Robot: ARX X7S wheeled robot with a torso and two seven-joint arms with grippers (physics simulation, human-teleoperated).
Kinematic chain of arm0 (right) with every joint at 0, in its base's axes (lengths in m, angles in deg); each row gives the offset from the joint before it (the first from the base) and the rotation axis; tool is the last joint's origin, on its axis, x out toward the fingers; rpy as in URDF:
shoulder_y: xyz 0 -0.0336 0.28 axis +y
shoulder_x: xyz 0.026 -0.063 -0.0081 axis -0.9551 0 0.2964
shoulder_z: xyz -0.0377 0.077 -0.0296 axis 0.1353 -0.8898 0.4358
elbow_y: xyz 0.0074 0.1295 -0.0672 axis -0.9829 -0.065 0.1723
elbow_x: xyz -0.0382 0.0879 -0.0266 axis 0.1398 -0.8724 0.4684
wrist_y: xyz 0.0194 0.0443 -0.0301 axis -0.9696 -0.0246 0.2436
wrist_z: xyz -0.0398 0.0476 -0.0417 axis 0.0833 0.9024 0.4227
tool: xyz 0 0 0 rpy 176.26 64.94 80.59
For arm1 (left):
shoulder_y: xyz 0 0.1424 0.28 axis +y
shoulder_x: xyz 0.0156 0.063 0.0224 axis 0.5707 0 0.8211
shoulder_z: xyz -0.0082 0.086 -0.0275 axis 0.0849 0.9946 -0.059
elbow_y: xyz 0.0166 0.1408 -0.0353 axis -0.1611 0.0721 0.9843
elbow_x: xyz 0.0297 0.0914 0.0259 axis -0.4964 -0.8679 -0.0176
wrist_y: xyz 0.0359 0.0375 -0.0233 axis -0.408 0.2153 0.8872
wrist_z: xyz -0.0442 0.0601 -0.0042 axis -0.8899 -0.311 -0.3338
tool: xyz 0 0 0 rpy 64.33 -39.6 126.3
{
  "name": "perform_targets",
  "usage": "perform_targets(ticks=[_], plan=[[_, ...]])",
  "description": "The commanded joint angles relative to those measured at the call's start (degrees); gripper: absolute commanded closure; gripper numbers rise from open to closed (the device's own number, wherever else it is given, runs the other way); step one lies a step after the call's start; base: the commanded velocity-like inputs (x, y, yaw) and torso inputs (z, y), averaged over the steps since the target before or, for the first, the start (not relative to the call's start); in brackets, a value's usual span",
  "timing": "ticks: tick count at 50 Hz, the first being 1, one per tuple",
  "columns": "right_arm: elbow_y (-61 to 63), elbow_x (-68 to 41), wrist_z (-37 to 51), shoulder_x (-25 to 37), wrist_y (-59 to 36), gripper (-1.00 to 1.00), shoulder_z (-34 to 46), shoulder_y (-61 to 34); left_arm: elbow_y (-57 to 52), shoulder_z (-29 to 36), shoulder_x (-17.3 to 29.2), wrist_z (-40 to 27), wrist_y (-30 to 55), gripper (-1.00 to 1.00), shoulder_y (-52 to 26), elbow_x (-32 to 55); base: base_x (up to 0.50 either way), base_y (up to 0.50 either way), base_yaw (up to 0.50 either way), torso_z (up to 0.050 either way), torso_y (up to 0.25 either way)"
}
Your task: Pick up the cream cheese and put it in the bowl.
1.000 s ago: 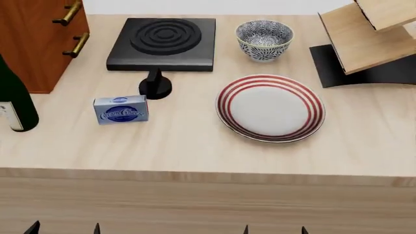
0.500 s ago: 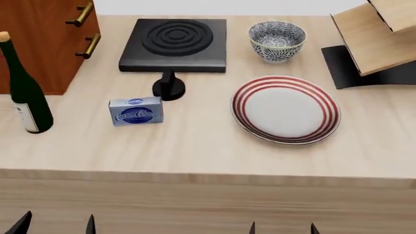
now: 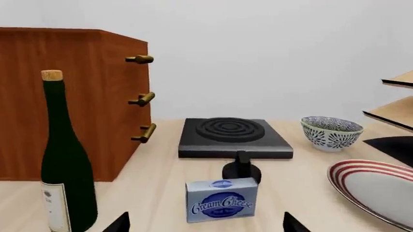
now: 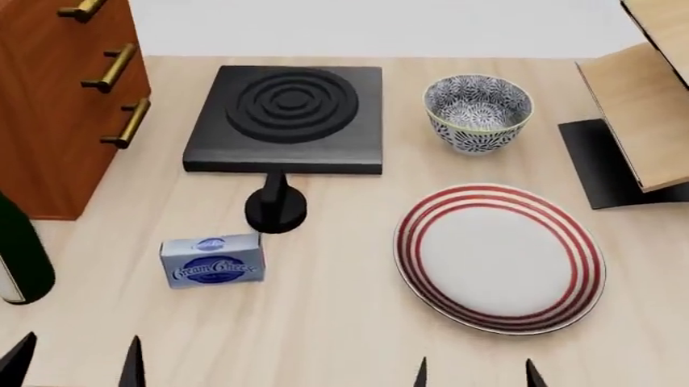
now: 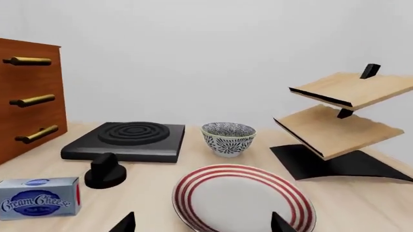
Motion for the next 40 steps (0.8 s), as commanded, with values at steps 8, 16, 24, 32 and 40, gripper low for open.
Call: perform_targets(ticks=[8, 16, 24, 32, 40], plan=[[1.9, -0.4, 1.0, 1.2, 0.4, -1.0, 0.3, 0.9, -1.5, -0.2, 1.0, -0.7, 0.4, -1.0, -0.1, 1.7, 0.5, 0.0, 0.0, 0.0, 0.0], [2.0, -0.4, 1.5, 1.4, 1.4, -1.0, 0.5, 1.3, -2.5, -1.3, 1.5, -1.2, 1.0, -1.0, -0.4, 3.1, 0.5, 0.0, 0.0, 0.0, 0.0], [2.1, -0.8, 1.7, 1.7, 1.3, -1.0, 0.8, 1.3, -1.2, -0.5, 1.7, -1.3, 0.3, -1.0, -0.5, 2.7, 0.5, 0.0, 0.0, 0.0, 0.0], [1.8, -1.0, 1.9, 2.0, 1.7, -1.0, 1.1, 1.4, -0.9, -0.7, 1.9, -1.5, 0.0, -1.0, -0.6, 3.3, 0.5, 0.0, 0.0, 0.0, 0.002], [1.9, -1.2, 2.3, 2.4, 1.6, -1.0, 1.2, 1.4, -0.8, -0.7, 2.2, -1.8, -0.2, -1.0, -0.8, 3.7, 0.5, 0.0, 0.0, 0.0, 0.0]])
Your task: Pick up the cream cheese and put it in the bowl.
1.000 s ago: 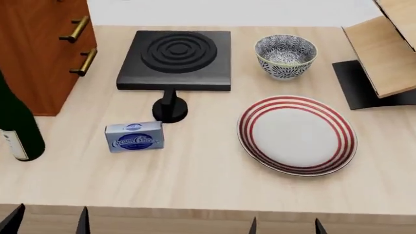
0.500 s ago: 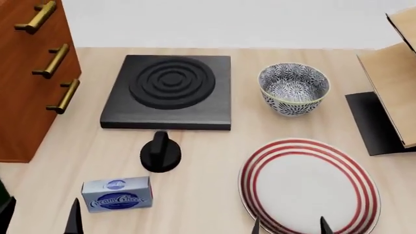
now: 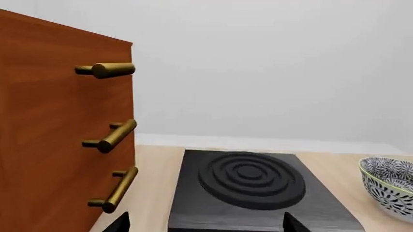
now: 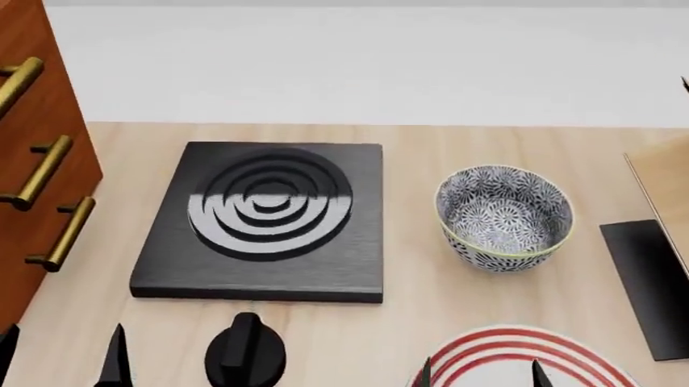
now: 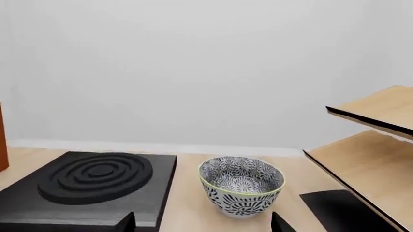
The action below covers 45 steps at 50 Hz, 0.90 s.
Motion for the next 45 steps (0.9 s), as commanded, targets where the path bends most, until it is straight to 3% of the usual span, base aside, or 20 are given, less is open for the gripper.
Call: perform_targets(ticks=[1, 9, 16, 24, 28, 34, 45], plan=[[0.4, -0.3, 0.5, 0.5, 0.0, -1.0, 0.2, 0.2, 0.2, 0.0, 0.3, -0.4, -0.3, -1.0, -0.2, 0.6, 0.5, 0.0, 0.0, 0.0, 0.0], [0.6, 0.2, 1.3, 0.6, 0.0, -1.0, 0.5, 0.3, 0.1, 0.6, 0.9, -0.9, -1.0, -1.0, 0.1, 0.2, 0.47, 0.0, 0.0, 0.0, 0.002], [0.9, 0.4, 1.5, 0.9, 0.7, -1.0, 0.8, 0.4, -0.3, 0.8, 1.4, -1.5, -0.9, -1.0, 0.0, 0.7, 0.03, 0.0, 0.0, 0.0, 0.0], [6.1, -0.6, 2.2, 2.0, -4.4, -1.0, 0.2, -1.2, -6.0, -0.4, 3.8, -2.2, 7.6, -1.0, -3.1, 4.5, 0.0, 0.0, 0.0, 0.0, 0.0], [12.1, -0.6, 3.2, 3.3, -13.2, -1.0, -0.2, -3.9, -11.2, -3.2, 5.8, -3.4, 17.5, -1.0, -7.9, 10.7, 0.0, 0.0, 0.0, 0.0, 0.0], [19.9, -2.9, 3.8, 4.4, -20.0, -1.0, -2.3, -6.0, -17.5, -5.1, 7.5, -6.3, 24.2, -1.0, -11.4, 13.5, 0.0, 0.0, 0.0, 0.0, 0.0], [23.8, -5.7, 4.2, 5.2, -25.0, -1.0, -3.5, -7.4, -21.2, -5.9, 8.3, -8.0, 25.7, -1.0, -11.5, 13.9, 0.0, 0.0, 0.0, 0.0, -0.194]])
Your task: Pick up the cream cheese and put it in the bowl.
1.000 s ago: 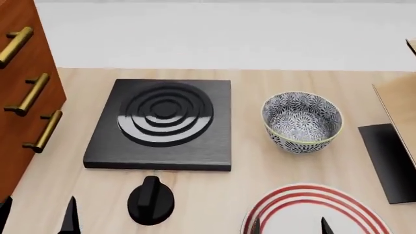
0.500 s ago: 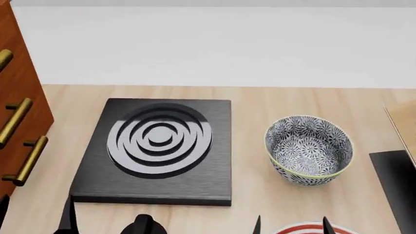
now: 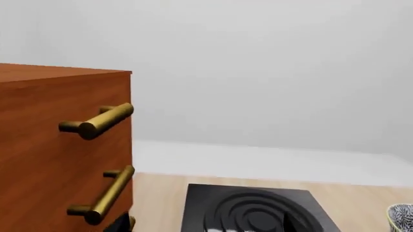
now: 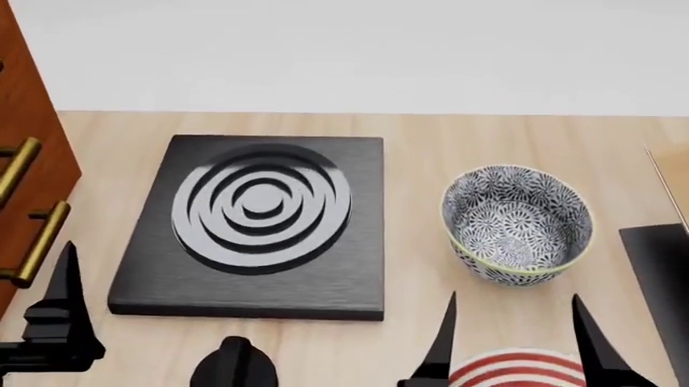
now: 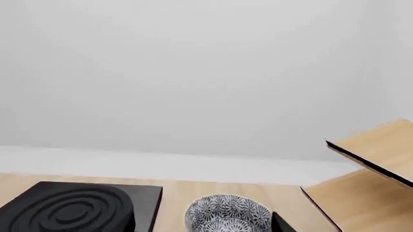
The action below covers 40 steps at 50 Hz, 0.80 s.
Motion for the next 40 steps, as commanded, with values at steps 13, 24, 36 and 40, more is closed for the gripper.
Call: perform_targets(ticks=[13, 24, 36, 40], plan=[[7.2, -3.1, 1.3, 1.5, -7.2, -1.0, -1.8, -1.9, -6.0, -2.0, 2.4, -2.6, 5.1, -1.0, -2.2, 2.5, 0.0, 0.0, 0.0, 0.0, -0.25], [8.3, -3.5, 1.7, 2.0, -7.9, -1.0, -1.7, -1.9, -5.9, -2.3, 3.0, -2.8, 5.2, -1.0, -2.8, 2.5, 0.0, 0.0, 0.0, 0.0, -0.25], [9.6, -4.6, 2.4, 2.3, -9.1, -1.0, -2.3, -2.3, -7.5, -2.7, 4.3, -3.1, 6.6, -1.0, -3.1, 3.4, 0.0, 0.0, 0.0, 0.0, -0.25], [10.8, -6.4, 2.5, 2.2, -9.9, -1.0, -3.6, -2.7, -8.9, -4.3, 4.9, -2.7, 7.9, -1.0, -3.9, 6.4, 0.0, 0.0, 0.0, 0.0, 0.0]])
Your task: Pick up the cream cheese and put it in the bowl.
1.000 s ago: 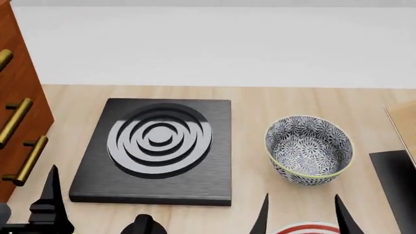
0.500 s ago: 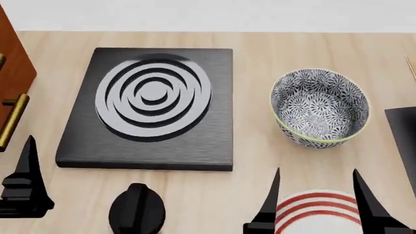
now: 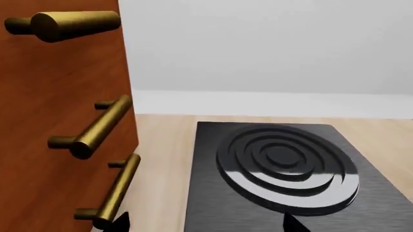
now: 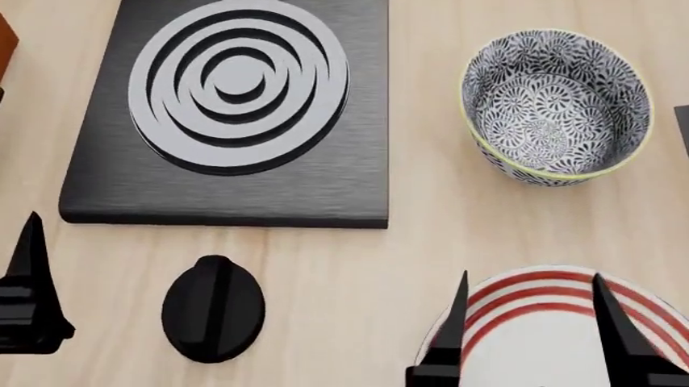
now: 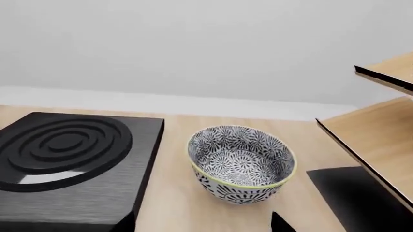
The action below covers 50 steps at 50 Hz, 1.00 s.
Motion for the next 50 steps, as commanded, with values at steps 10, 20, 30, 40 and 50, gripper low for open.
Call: perform_targets(ticks=[10, 20, 30, 40, 50], plan=[[5.9, -13.6, -3.1, 1.9, -10.5, -1.0, -5.0, -6.7, -9.8, -7.9, 4.7, -5.3, 15.3, -1.0, -6.2, 13.6, 0.0, 0.0, 0.0, 0.0, 0.0], [8.5, -30.2, -8.3, 3.6, -15.3, -1.0, -8.5, -9.7, -12.9, -17.1, 8.2, -15.8, 30.5, -1.0, -18.4, 36.3, 0.0, 0.0, 0.0, 0.0, 0.0], [8.0, -44.9, -14.2, 8.0, -16.0, -1.0, -11.3, -10.7, -6.0, -17.4, 13.9, -31.0, 37.4, -1.0, -32.2, 58.2, 0.0, 0.0, 0.0, 0.0, 0.0], [2.5, -62.7, -18.5, 12.6, -19.0, -1.0, -10.8, -14.2, -3.6, -14.0, 16.4, -37.9, 37.7, -1.0, -37.7, 64.3, 0.0, 0.0, 0.0, 0.0, 0.0], [-1.6, -62.5, -30.0, 14.1, -18.9, -1.0, -8.5, -13.9, -4.0, -12.9, 15.7, -34.6, 37.9, -1.0, -36.4, 60.0, 0.0, 0.0, 0.0, 0.0, 0.0]])
